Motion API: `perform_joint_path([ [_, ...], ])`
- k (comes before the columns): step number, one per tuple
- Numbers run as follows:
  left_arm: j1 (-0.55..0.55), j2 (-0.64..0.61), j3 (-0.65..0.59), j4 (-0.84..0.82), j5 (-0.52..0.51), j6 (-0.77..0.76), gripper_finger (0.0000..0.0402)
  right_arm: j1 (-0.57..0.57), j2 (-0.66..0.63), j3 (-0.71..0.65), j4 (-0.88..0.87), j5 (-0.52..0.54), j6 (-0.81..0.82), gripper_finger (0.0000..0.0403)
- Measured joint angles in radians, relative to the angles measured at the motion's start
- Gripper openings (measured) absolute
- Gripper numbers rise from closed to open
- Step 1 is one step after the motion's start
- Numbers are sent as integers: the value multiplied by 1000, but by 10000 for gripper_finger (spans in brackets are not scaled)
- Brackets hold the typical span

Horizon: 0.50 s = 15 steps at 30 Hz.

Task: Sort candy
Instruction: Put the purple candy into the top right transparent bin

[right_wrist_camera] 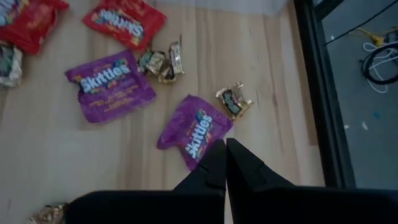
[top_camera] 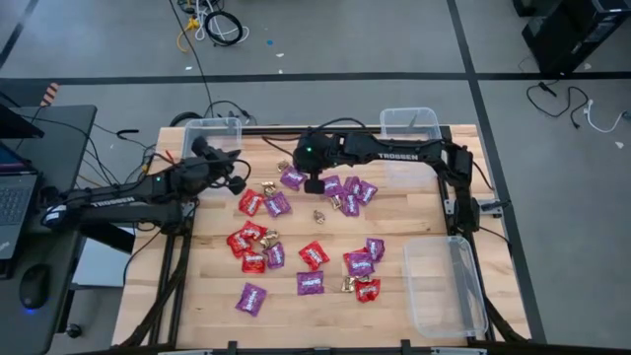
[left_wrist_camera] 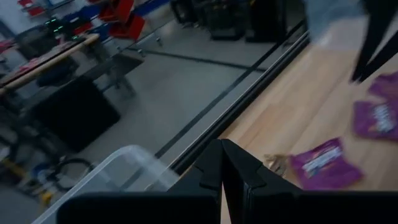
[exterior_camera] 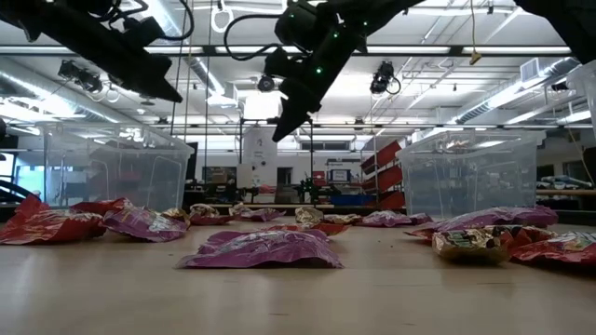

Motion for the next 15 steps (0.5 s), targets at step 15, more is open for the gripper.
perform_joint_path([
  [15, 0, -78, 0, 40, 114, -25, 9, 1, -2, -261, 417, -23, 107, 0],
])
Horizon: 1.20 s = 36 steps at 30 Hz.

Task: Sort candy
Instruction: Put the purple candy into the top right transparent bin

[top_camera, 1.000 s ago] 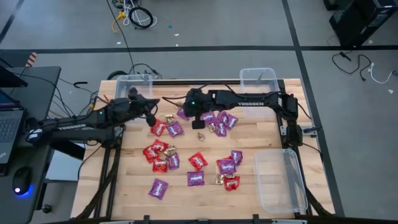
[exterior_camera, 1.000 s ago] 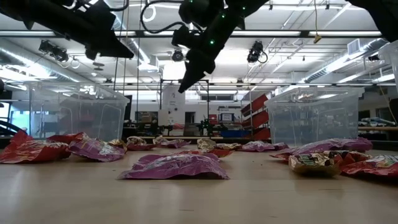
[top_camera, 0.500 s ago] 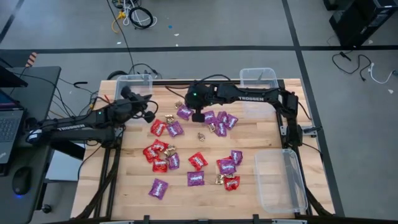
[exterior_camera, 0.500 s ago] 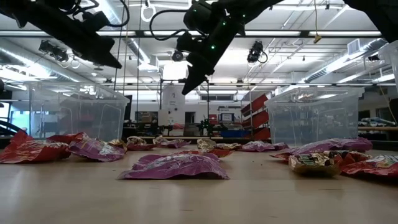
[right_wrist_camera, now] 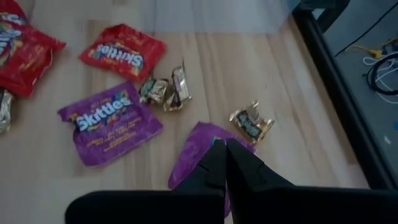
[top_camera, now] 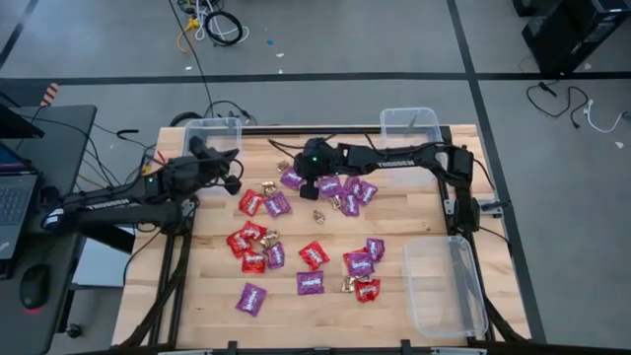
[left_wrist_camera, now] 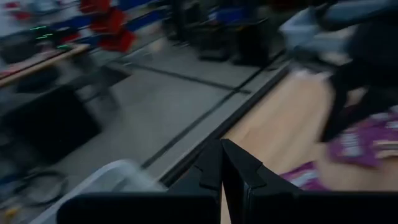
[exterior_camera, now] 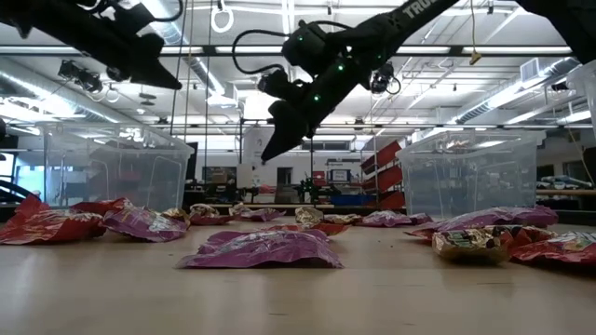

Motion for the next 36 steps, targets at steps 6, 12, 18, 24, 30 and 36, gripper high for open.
perform_joint_path([
  [6, 0, 0, 0, 3, 55, -2, 9, 2, 2, -36, 55, 0, -29, 0],
  [12, 0, 0, 0, 13, 59, -1, 9, 13, 2, -75, 143, 0, -66, 0],
  [18, 0, 1, 0, 11, 60, 0, 9, 24, 2, -122, 275, 11, -107, 11],
  [24, 0, 1, 0, 12, 60, 2, 9, 25, 2, -125, 352, 23, -113, 31],
  [30, 0, 1, 0, 16, 53, 24, 9, 24, 2, -124, 363, 26, -104, 47],
  [36, 0, 1, 0, 43, 51, 25, 9, 34, 2, -124, 369, 26, -103, 51],
])
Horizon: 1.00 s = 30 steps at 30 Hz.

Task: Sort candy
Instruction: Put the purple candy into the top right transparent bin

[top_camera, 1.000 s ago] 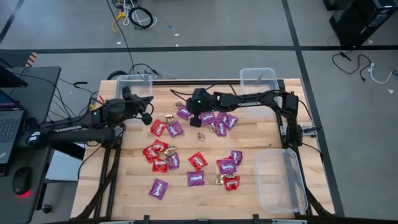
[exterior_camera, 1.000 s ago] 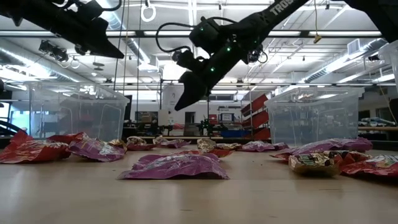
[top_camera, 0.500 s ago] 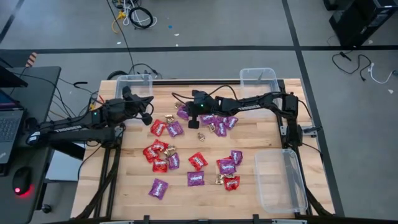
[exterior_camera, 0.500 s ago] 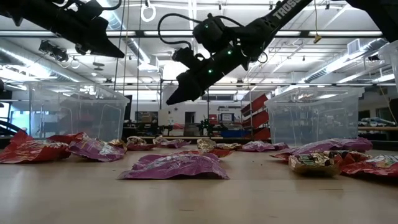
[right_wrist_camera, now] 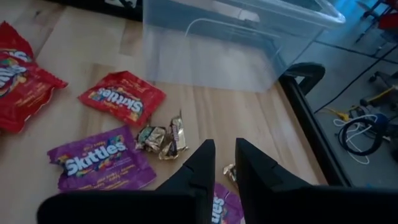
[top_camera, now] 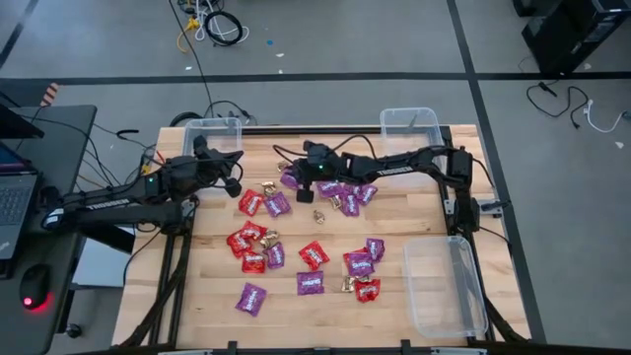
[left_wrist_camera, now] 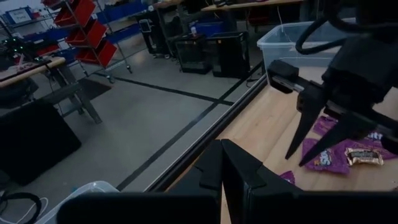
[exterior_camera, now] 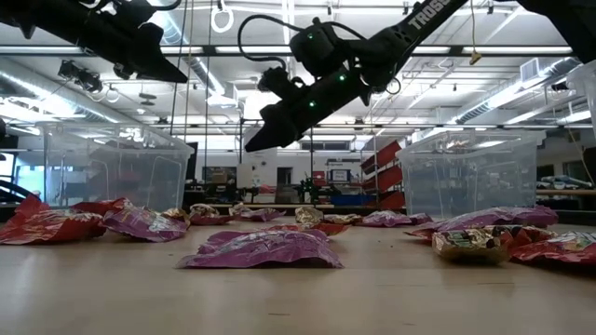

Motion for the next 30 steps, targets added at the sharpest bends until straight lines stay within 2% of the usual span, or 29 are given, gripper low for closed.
perform_joint_path([
  [14, 0, 0, 0, -2, -1, 0, 9, 15, 1, 0, 68, 33, 9, 60],
  [30, 0, 0, 0, -5, -1, 0, 9, 14, 1, 0, 10, 49, 8, 74],
])
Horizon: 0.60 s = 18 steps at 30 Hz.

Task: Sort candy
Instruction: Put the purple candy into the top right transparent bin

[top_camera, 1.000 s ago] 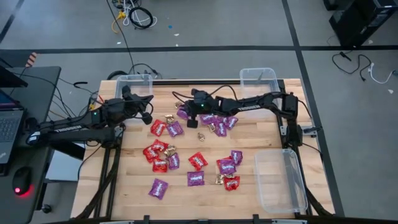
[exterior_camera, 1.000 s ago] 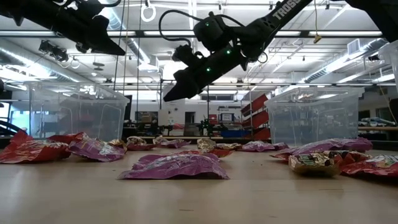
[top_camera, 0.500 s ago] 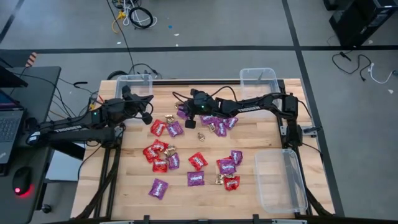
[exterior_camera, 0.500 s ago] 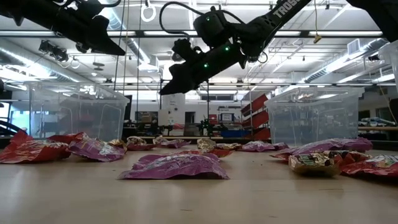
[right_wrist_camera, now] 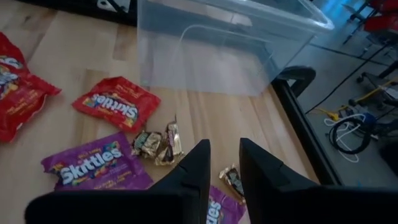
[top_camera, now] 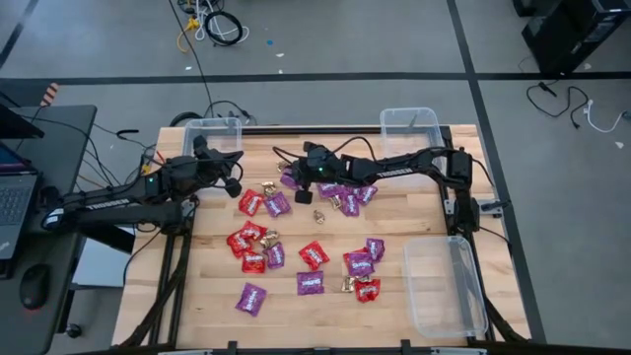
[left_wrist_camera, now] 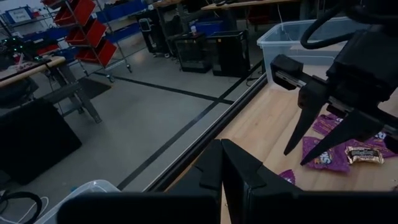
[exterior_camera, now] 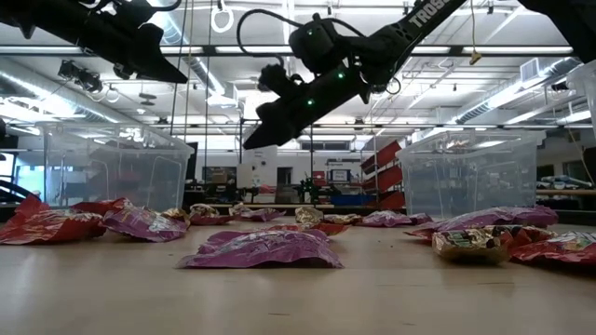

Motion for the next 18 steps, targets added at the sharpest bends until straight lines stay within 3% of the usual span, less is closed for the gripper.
perform_joint_path([
  [18, 2, 0, 0, -2, -1, 3, 9, 1, 82, 2, -54, 38, -8, 122],
])
